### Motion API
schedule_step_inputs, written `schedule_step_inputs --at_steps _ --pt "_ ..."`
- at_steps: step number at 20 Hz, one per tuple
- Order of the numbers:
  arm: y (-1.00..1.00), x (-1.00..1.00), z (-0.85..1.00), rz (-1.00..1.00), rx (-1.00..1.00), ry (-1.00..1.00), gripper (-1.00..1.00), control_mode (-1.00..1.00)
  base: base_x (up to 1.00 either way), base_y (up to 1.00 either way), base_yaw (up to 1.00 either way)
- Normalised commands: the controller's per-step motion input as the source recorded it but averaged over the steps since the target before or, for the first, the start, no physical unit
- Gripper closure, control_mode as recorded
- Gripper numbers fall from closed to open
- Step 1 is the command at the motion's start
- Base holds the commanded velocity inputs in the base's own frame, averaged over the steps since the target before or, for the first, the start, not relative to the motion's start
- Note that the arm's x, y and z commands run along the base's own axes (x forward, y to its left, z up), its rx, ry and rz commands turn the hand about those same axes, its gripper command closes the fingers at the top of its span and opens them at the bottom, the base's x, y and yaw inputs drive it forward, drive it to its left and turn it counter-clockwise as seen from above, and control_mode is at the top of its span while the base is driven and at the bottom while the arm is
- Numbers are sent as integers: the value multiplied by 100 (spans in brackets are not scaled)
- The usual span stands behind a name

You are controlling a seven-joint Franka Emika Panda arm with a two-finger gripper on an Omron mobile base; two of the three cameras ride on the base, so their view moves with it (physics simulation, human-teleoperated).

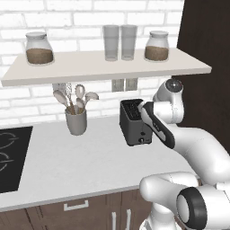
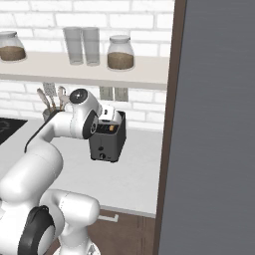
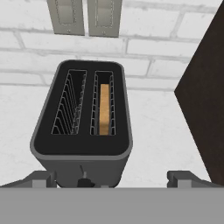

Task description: Start the toaster. Once the lever pops up, take the bread to the plate on the dining counter.

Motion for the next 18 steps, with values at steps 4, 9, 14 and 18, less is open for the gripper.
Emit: schedule_step_inputs --at_steps 4,9,14,18 --pt "0 0 0 0 0 0 -100 -100 0 0 0" --pt "0 0 0 0 0 0 -100 -100 0 0 0" --pt "0 0 0 0 0 0 -100 -100 0 0 0" --pt "0 0 0 0 0 0 -100 -100 0 0 0"
